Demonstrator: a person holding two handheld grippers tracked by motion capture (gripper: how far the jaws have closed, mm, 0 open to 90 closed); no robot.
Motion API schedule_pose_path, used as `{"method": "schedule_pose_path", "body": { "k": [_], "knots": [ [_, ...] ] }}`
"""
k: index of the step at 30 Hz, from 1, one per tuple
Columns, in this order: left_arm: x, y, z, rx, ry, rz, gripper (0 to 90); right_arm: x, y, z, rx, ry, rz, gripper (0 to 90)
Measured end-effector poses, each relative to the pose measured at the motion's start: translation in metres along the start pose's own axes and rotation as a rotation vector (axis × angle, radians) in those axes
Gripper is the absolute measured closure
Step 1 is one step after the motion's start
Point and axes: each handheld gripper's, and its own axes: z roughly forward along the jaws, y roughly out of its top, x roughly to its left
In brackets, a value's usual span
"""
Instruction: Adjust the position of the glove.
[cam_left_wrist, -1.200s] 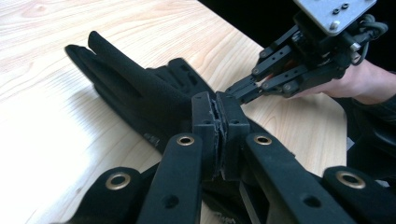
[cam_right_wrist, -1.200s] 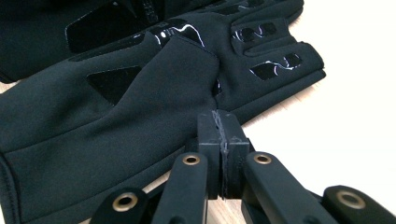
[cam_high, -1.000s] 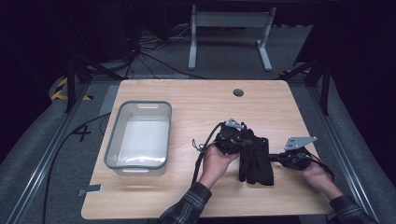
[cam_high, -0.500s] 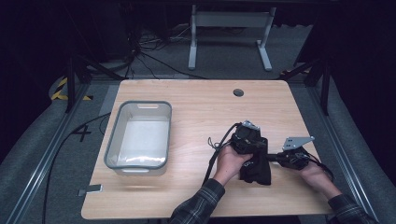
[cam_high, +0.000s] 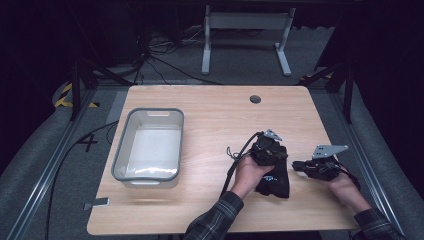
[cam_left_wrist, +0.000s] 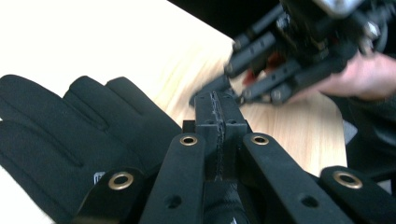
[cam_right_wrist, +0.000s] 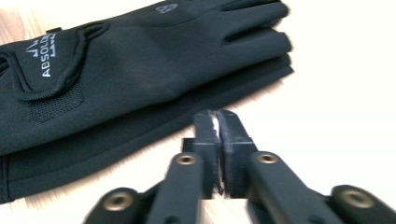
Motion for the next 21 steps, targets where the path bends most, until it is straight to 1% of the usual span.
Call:
{"method": "schedule_pose_path", "body": {
  "k": [1, 2, 3, 4, 5, 6, 7, 8, 9, 10, 11, 12, 13, 14, 16, 18, 21],
  "knots": [
    [-0.002, -0.001, -0.001, 0.008, -0.002, 0.010, 89.7, 0.000, 0.000, 0.000, 0.000, 0.000, 0.000, 75.8],
    [-0.002, -0.001, -0.001, 0.008, -0.002, 0.010, 89.8, 0.000, 0.000, 0.000, 0.000, 0.000, 0.000, 75.8],
    [-0.008, -0.005, -0.002, 0.028, -0.004, 0.036, 89.8, -0.001, -0.001, -0.002, -0.005, -0.011, 0.007, 66.6],
    [-0.010, -0.006, -0.002, 0.035, -0.008, 0.042, 89.8, -0.002, -0.006, -0.005, -0.008, -0.037, 0.024, 50.4],
    [-0.011, -0.007, -0.001, 0.044, -0.010, 0.053, 89.8, -0.002, -0.007, -0.006, -0.010, -0.050, 0.028, 43.9],
    [-0.013, -0.009, 0.001, 0.055, -0.012, 0.061, 89.8, -0.003, -0.009, -0.007, -0.010, -0.063, 0.034, 39.8],
    [-0.014, -0.010, 0.003, 0.062, -0.013, 0.062, 89.8, -0.003, -0.011, -0.007, -0.009, -0.073, 0.043, 34.3],
    [-0.014, -0.010, 0.003, 0.062, -0.013, 0.062, 89.8, -0.003, -0.011, -0.007, -0.009, -0.073, 0.043, 34.3],
    [-0.015, -0.011, 0.006, 0.078, -0.020, 0.063, 89.9, -0.004, -0.014, -0.008, -0.009, -0.087, 0.056, 27.5],
    [-0.015, -0.013, 0.009, 0.090, -0.022, 0.069, 89.9, -0.004, -0.014, -0.008, -0.009, -0.087, 0.056, 27.5],
    [-0.016, -0.014, 0.013, 0.103, -0.024, 0.070, 89.9, -0.006, -0.016, -0.009, -0.012, -0.104, 0.061, 24.6],
    [-0.016, -0.015, 0.015, 0.110, -0.024, 0.076, 89.9, -0.006, -0.016, -0.009, -0.012, -0.104, 0.061, 23.9],
    [-0.017, -0.017, 0.019, 0.133, -0.023, 0.080, 89.8, -0.006, -0.016, -0.010, -0.012, -0.108, 0.065, 22.8],
    [-0.017, -0.019, 0.022, 0.138, -0.020, 0.079, 89.9, -0.008, -0.017, -0.009, -0.014, -0.111, 0.068, 19.9],
    [-0.016, -0.021, 0.027, 0.155, -0.021, 0.081, 89.9, -0.009, -0.019, -0.008, -0.007, -0.115, 0.071, 18.2],
    [-0.016, -0.024, 0.031, 0.180, -0.019, 0.073, 89.8, -0.009, -0.020, -0.005, -0.004, -0.114, 0.074, 16.6],
    [-0.014, -0.027, 0.035, 0.208, -0.013, 0.069, 89.9, -0.009, -0.021, -0.003, -0.005, -0.139, 0.067, 15.6]
  ]
}}
